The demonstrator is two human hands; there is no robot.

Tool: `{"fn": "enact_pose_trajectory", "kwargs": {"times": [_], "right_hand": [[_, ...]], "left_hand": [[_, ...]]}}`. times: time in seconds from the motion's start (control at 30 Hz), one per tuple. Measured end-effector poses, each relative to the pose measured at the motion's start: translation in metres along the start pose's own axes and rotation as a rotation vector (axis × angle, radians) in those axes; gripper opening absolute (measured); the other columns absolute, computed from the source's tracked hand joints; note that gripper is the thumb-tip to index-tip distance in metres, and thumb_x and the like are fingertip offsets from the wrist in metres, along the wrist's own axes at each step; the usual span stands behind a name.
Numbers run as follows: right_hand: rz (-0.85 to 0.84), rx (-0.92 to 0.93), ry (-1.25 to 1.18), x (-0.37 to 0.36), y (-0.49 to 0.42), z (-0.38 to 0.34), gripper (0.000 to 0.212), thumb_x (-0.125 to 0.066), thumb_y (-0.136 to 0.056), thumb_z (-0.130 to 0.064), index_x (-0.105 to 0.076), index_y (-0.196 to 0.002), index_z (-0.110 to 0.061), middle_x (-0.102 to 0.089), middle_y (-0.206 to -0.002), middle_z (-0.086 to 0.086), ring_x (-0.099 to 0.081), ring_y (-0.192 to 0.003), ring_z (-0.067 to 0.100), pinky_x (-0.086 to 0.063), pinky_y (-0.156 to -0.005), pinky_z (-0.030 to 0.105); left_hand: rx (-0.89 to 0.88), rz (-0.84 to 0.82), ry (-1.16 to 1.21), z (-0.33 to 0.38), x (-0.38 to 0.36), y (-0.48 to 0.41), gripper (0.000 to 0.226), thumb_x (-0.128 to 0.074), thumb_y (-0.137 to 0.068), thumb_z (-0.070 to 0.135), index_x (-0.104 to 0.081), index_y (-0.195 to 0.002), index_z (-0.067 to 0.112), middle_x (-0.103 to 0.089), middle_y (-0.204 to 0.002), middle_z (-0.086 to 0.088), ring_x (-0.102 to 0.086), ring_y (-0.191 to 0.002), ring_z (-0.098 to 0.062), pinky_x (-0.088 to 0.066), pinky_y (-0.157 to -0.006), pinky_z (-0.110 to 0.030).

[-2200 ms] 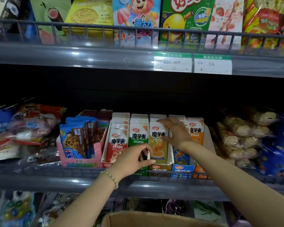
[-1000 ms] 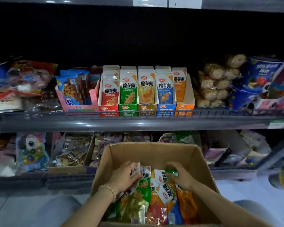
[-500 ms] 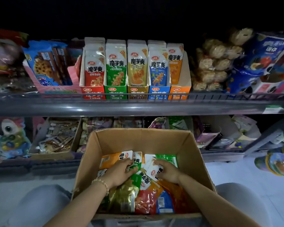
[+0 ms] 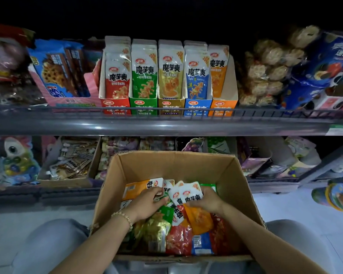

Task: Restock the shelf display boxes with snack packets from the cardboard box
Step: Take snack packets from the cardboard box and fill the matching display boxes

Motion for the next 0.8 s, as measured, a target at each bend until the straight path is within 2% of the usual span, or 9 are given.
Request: {"fn": "enact_pose_trajectory", "kwargs": {"times": [0.07, 0.13, 0.23, 0.3, 0.43, 0.57, 0.7, 0.8], "right_hand": [[0.028, 0.043, -0.175, 0.007, 0.011, -0.022, 0.024, -0.077, -0.075, -0.008, -0.069, -0.097, -0.011, -0.072, -0.102, 0.009, -0.070, -0.080, 0.011, -0.057, -0.074, 0.026], [0.038, 0.096, -0.294, 0.011, 0.025, -0.043, 0.029, -0.077, -0.076, -0.016, -0.069, -0.103, -0.010, -0.073, -0.102, 0.008, -0.070, -0.090, 0.019, -0.057, -0.082, 0.033], [0.076, 0.180, -0.435, 0.014, 0.042, -0.073, 0.033, -0.074, -0.077, -0.018, -0.068, -0.107, -0.008, -0.073, -0.103, 0.007, -0.070, -0.094, 0.022, -0.057, -0.081, 0.033], [0.087, 0.219, -0.534, 0.014, 0.049, -0.093, 0.032, -0.073, -0.077, -0.017, -0.068, -0.106, -0.007, -0.073, -0.101, 0.008, -0.070, -0.093, 0.024, -0.057, -0.078, 0.032], [0.094, 0.273, -0.570, 0.017, 0.056, -0.125, 0.041, -0.073, -0.072, -0.025, -0.067, -0.107, -0.005, -0.073, -0.102, 0.011, -0.069, -0.095, 0.029, -0.056, -0.081, 0.037], [0.124, 0.356, -0.570, 0.024, 0.062, -0.145, 0.048, -0.070, -0.072, -0.026, -0.061, -0.115, -0.006, -0.073, -0.104, 0.009, -0.069, -0.096, 0.025, -0.056, -0.083, 0.037], [0.161, 0.445, -0.540, 0.034, 0.066, -0.164, 0.049, -0.069, -0.080, -0.010, -0.050, -0.125, -0.016, -0.073, -0.099, 0.010, -0.070, -0.089, 0.022, -0.059, -0.068, 0.028], [0.136, 0.501, -0.483, 0.032, 0.069, -0.184, 0.052, -0.067, -0.082, -0.002, -0.049, -0.128, -0.019, -0.073, -0.099, 0.008, -0.071, -0.088, 0.020, -0.059, -0.065, 0.028]], "left_hand": [[0.000, 0.005, 0.156, 0.009, 0.005, 0.006, 0.087, -0.041, -0.070, 0.085, -0.041, -0.138, 0.031, -0.043, -0.142, 0.012, -0.041, -0.128, -0.006, -0.037, -0.108, -0.033], [-0.016, 0.009, 0.328, 0.025, 0.012, 0.015, 0.088, -0.048, -0.062, 0.088, -0.043, -0.134, 0.036, -0.045, -0.136, 0.020, -0.043, -0.124, -0.001, -0.037, -0.107, -0.032], [-0.073, -0.022, 0.562, 0.056, 0.019, 0.027, 0.062, -0.067, -0.066, 0.066, -0.055, -0.119, 0.035, -0.061, -0.120, 0.015, -0.058, -0.108, 0.001, -0.048, -0.095, -0.022], [-0.101, -0.016, 0.706, 0.073, 0.024, 0.035, 0.049, -0.074, -0.070, 0.045, -0.061, -0.113, 0.026, -0.070, -0.109, 0.006, -0.066, -0.099, -0.007, -0.053, -0.089, -0.026], [-0.099, 0.110, 0.921, 0.085, 0.042, 0.047, 0.036, -0.071, -0.081, 0.024, -0.059, -0.114, 0.021, -0.072, -0.101, 0.004, -0.070, -0.089, -0.008, -0.054, -0.070, -0.020], [-0.144, 0.223, 0.930, 0.088, 0.069, 0.059, 0.036, -0.065, -0.085, 0.024, -0.053, -0.118, 0.028, -0.068, -0.110, 0.007, -0.068, -0.094, -0.008, -0.054, -0.072, -0.019], [-0.173, 0.315, 0.895, 0.081, 0.100, 0.072, 0.035, -0.068, -0.084, 0.022, -0.053, -0.114, 0.031, -0.070, -0.104, 0.009, -0.069, -0.089, -0.004, -0.054, -0.069, -0.017], [-0.184, 0.371, 0.843, 0.077, 0.117, 0.078, 0.043, -0.073, -0.079, 0.023, -0.054, -0.117, 0.026, -0.070, -0.106, 0.005, -0.069, -0.089, -0.005, -0.055, -0.070, -0.019]]}}
Point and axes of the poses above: each hand's wrist, its own y-axis away from the middle knuckle, its own x-axis out of the back of the hand, z = x × y, the point moved 8 cm from there along -y, towards the middle knuckle
